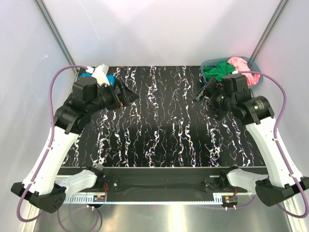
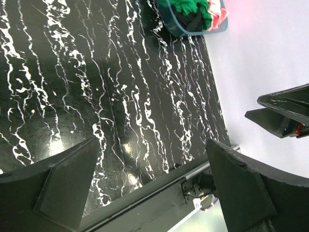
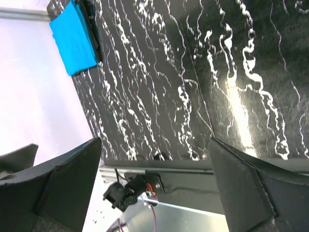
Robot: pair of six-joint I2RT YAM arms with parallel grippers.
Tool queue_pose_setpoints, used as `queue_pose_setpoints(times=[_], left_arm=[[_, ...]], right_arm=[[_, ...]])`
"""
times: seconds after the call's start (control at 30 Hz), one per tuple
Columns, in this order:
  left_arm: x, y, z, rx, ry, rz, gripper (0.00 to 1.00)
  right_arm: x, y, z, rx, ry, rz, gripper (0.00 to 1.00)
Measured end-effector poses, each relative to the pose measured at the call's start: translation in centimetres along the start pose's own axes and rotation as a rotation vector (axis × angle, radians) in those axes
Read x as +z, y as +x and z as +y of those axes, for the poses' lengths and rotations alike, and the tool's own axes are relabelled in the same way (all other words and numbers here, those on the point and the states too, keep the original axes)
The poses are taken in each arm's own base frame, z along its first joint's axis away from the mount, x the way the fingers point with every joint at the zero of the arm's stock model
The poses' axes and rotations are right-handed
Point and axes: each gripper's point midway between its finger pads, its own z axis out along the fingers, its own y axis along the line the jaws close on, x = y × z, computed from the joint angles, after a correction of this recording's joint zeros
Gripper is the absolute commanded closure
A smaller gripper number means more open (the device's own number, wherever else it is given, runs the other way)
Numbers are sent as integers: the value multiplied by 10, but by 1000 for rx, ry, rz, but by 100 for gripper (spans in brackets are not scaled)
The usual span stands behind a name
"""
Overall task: Fold and stack the t-shirts
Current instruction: Grab the tshirt from the pile
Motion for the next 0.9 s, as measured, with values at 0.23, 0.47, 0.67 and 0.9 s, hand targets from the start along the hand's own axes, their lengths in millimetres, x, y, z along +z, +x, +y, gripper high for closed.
queue_pose_setpoints(times=[0.23, 0.47, 0.67, 0.9], left_arm=[[4, -4, 8, -19, -17, 4, 1], [0, 18, 9, -18, 7, 111, 1], [-29, 25, 10, 6, 7, 75, 1], [-32, 19, 18, 27, -41, 38, 1]], right_arm=[[15, -43, 19, -79, 15, -150, 0], [60, -140, 39, -183, 97, -367, 2], [155, -252, -32, -72, 311, -422, 17], [248, -302, -134, 3, 435, -324, 30]])
